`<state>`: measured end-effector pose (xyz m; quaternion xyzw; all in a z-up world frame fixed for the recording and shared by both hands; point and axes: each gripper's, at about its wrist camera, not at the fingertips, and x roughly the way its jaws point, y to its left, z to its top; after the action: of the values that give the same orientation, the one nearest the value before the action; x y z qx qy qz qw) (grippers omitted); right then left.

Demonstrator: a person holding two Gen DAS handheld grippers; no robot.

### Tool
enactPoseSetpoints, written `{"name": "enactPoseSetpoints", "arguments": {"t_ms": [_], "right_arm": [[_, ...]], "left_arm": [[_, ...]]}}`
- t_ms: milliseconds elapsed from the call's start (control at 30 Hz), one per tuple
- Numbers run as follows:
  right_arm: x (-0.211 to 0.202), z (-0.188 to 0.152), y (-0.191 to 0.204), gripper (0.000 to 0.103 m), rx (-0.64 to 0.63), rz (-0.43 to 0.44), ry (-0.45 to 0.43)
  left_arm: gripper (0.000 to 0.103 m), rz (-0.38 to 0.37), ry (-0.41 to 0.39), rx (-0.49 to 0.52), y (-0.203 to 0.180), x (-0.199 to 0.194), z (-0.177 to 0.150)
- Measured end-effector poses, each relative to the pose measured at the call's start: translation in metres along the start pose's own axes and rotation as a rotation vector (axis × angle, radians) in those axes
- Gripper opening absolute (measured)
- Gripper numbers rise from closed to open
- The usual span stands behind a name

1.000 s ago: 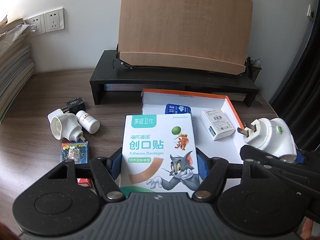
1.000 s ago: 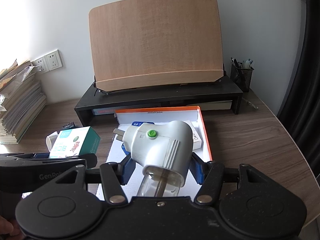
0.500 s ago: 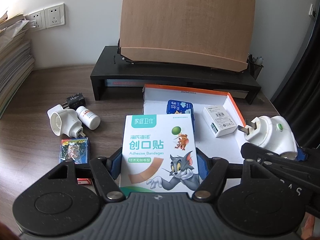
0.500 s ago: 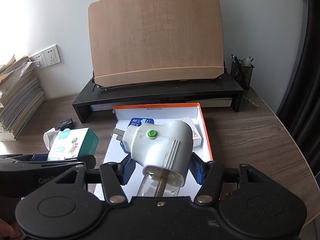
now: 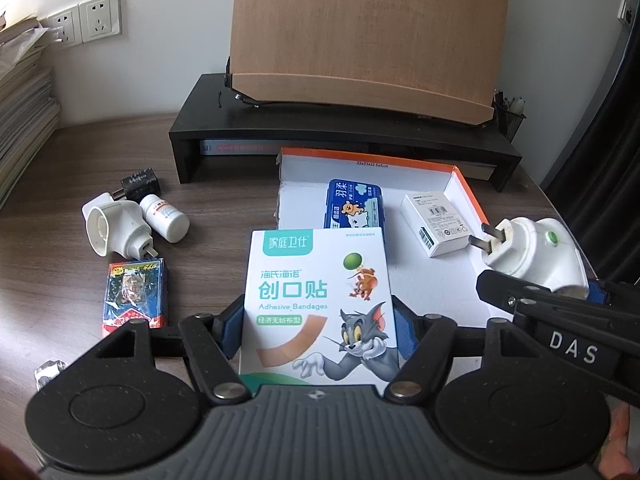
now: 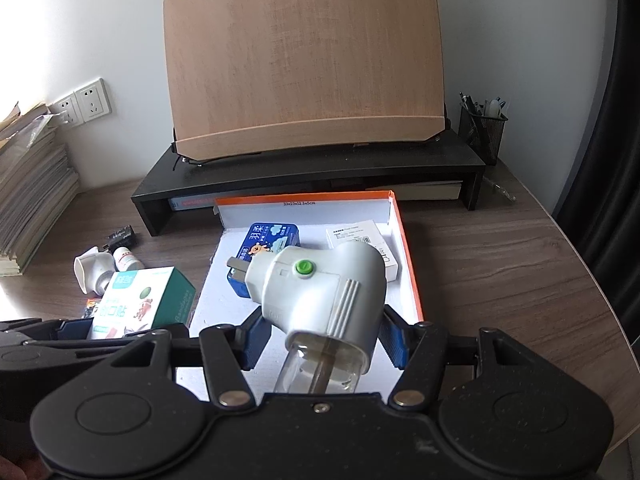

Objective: Organize rigid objects
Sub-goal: 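Carry the bandage box with left tool while right tool carries the plug-in adapter over the box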

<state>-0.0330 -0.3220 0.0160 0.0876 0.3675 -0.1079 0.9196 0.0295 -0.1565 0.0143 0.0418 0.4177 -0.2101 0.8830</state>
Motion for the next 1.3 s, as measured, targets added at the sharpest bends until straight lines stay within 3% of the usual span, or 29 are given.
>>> {"name": "enactPoseSetpoints", "arguments": {"t_ms": [467, 1300], "right_arm": [[0.027, -0.001, 0.004, 0.070, -0.025, 0.009, 0.056], [0.057, -0.001, 0.001, 0.070, -0.027, -0.004, 0.116]], "left_arm": [[0.071, 0.019, 0.035, -0.015, 0.006, 0.015, -0.003], [0.071, -0.023, 0.075, 0.000, 0.005, 0.031, -0.012]]}}
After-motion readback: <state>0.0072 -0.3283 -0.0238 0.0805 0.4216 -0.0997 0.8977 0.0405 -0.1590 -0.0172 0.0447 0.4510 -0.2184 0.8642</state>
